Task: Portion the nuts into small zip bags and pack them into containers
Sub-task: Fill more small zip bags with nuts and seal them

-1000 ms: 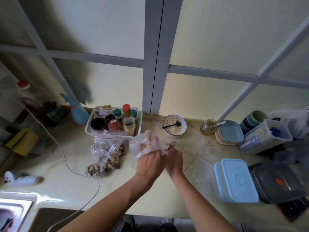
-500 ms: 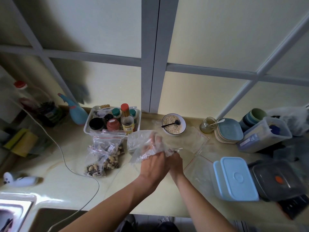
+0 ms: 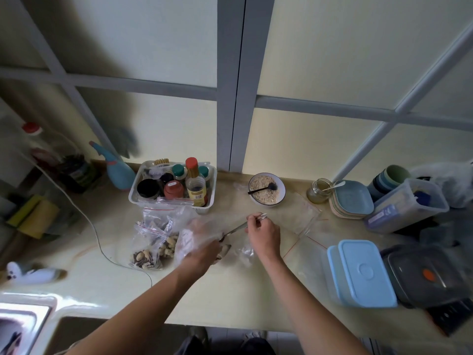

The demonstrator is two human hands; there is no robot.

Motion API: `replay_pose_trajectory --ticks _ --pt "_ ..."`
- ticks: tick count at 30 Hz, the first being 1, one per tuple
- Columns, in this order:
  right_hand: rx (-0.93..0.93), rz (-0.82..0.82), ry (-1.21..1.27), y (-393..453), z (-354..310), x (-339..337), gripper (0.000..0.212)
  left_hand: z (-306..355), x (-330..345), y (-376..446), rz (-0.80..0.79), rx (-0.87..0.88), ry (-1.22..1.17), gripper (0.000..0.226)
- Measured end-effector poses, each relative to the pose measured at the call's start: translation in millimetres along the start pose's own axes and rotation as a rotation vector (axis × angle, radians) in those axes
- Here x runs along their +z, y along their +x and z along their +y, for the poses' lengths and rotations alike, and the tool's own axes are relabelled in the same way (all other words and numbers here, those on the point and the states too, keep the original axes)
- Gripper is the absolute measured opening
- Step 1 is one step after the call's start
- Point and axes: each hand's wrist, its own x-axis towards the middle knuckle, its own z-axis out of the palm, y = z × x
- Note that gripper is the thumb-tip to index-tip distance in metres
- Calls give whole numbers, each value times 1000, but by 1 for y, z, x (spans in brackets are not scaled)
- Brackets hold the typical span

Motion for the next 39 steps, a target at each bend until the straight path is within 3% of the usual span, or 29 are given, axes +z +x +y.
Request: replay_pose_trajectory --ticks 4,8,12,16,21,25,35,39 --pt "-1 -109 108 -4 -11 -11 26 -6 -2 -1 61 -19 -70 38" --pt "4 -137 207 -3 -11 -13 27 4 -5 -8 99 20 -134 40" --pt "16 -56 278 -4 -17 -18 30 -2 -4 0 127 60 -50 37" --pt "7 45 321 -2 -26 -28 33 -10 -3 7 130 81 45 13" --pt "-18 159 330 1 -34 -36 38 -11 -2 11 141 136 7 37" --pt "-10 170 368 0 -39 -47 38 -10 0 13 174 146 58 29" --pt "-215 -222 350 -10 -36 -46 29 -72 38 92 102 213 -38 35" --pt "-331 -426 291 -12 -38 -51 23 -48 21 52 158 272 -141 27"
